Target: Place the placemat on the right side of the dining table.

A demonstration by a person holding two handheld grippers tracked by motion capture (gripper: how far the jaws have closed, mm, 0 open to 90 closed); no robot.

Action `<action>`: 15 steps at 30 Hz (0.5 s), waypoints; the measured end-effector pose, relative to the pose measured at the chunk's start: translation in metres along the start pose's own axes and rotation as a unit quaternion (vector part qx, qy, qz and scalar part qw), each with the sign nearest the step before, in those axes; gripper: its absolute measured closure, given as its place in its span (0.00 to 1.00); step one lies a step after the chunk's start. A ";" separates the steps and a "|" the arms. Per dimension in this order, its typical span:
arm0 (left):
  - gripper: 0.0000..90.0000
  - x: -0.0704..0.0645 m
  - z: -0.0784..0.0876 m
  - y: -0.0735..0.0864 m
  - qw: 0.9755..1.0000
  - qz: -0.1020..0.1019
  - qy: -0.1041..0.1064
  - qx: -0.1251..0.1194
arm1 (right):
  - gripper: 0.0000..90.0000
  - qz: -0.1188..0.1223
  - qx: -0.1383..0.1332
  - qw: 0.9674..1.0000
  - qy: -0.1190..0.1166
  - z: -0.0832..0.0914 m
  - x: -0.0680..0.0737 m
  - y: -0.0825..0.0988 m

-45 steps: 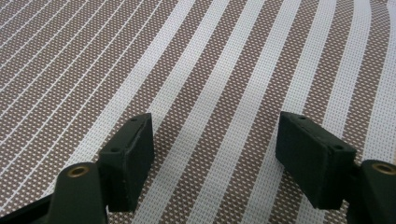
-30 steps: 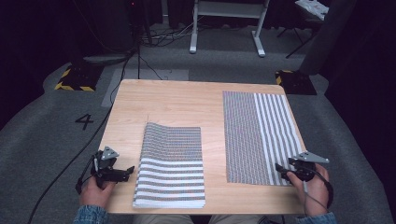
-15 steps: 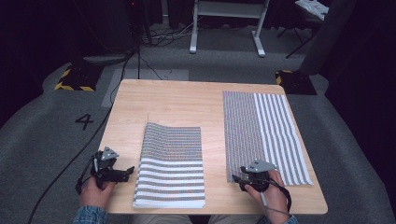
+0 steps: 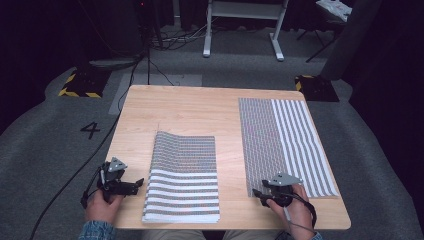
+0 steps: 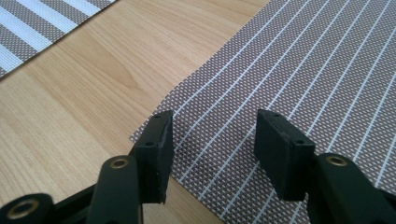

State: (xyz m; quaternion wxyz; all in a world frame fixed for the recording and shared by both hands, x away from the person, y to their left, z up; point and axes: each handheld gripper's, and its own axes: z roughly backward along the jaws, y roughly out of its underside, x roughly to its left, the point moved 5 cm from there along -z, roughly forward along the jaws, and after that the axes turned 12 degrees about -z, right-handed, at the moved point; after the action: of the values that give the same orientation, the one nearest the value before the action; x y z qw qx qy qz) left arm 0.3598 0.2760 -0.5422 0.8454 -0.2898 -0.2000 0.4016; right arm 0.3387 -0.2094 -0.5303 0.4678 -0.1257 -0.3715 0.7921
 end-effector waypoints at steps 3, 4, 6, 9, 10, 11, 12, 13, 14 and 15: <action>0.00 0.000 0.000 0.000 1.000 0.000 0.000 0.000 | 0.54 0.001 0.003 1.000 0.000 0.000 0.000 0.000; 0.00 0.000 0.000 0.000 1.000 0.000 0.002 -0.001 | 0.54 0.006 0.005 1.000 0.002 0.000 -0.001 -0.001; 0.00 0.000 0.000 0.000 1.000 0.000 0.000 0.000 | 0.53 -0.001 0.006 1.000 0.002 0.001 0.000 0.000; 0.00 0.000 0.000 0.000 1.000 0.000 0.000 0.000 | 0.54 -0.003 0.003 1.000 0.003 0.003 -0.005 0.002; 0.00 0.000 0.000 0.000 1.000 0.000 0.000 0.000 | 0.54 -0.009 0.004 1.000 0.005 0.004 -0.005 0.002; 0.00 0.000 0.000 0.000 1.000 0.000 0.000 0.000 | 0.54 -0.010 0.004 1.000 0.004 0.005 -0.006 0.003; 0.00 0.000 0.000 0.000 1.000 0.000 0.001 0.000 | 0.54 -0.010 0.004 1.000 0.004 0.005 -0.006 0.003; 0.00 0.000 0.000 0.000 1.000 0.000 0.000 0.000 | 0.53 -0.009 0.003 1.000 0.006 0.005 -0.006 0.003; 0.00 0.000 0.000 0.000 1.000 -0.001 0.000 0.000 | 0.53 -0.004 0.005 1.000 0.011 0.005 -0.007 0.003; 0.00 0.000 0.000 0.000 1.000 0.000 0.000 0.000 | 0.52 -0.010 0.005 1.000 0.011 0.004 -0.005 0.002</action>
State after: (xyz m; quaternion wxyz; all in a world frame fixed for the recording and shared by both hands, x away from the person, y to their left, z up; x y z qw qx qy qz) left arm 0.3597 0.2760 -0.5422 0.8454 -0.2898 -0.2002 0.4015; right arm 0.3374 -0.2158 -0.5297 0.4802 -0.1287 -0.3636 0.7878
